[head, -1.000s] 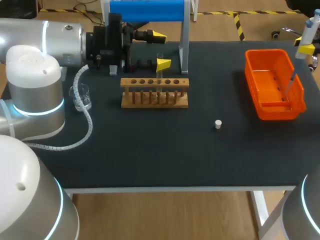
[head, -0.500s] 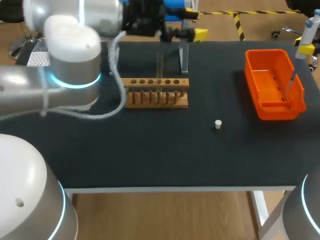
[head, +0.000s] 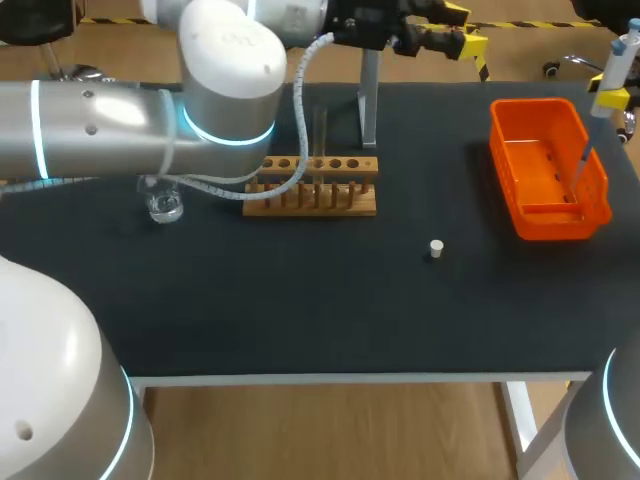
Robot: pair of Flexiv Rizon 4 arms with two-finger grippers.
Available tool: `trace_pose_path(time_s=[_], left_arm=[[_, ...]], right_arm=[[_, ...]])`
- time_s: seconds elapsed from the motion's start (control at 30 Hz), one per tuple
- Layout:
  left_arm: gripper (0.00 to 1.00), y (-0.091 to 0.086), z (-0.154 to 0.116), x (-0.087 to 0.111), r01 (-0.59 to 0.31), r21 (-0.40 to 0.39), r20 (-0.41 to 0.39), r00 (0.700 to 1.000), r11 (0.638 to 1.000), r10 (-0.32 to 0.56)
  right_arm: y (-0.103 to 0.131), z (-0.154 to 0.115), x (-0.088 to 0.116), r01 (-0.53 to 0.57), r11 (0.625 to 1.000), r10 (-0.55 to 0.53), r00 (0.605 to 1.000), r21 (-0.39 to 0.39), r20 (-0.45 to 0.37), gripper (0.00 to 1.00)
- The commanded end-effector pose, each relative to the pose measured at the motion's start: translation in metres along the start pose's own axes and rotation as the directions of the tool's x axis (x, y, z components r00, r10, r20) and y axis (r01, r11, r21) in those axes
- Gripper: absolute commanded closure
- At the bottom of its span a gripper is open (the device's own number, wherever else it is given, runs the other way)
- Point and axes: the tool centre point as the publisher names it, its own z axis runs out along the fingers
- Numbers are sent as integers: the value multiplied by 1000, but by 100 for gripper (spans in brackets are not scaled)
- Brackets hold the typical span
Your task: Invert the test tube, pick up the pipette, mount the tip to pipette, aspirate from beaker and dispense into the tube, eject the tip, return the pipette, and cap with the stopper.
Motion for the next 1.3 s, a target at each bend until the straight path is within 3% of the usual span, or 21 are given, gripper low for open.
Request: trace_pose_path(time_s=[0.03,0.5,0.93,1.3], left_arm=[[100,0,5,-1,1,0,1,1000,1000,-1],[100,0,5,-1,1,0,1,1000,1000,-1],[100,-31,85,-37,-43,-23,-110,993,999,40],[100,-37,139,-44,-39,43,-37,998,998,41]], right_arm=[[0,-2,-1,0,1000,0,1000,1,-6,100],[0,-2,-1,0,1000,0,1000,1,-6,100],[0,-2,-1,0,1000,0,1000,1,-6,100],[0,-2,-1,0,1000,0,1000,1,-6,100]])
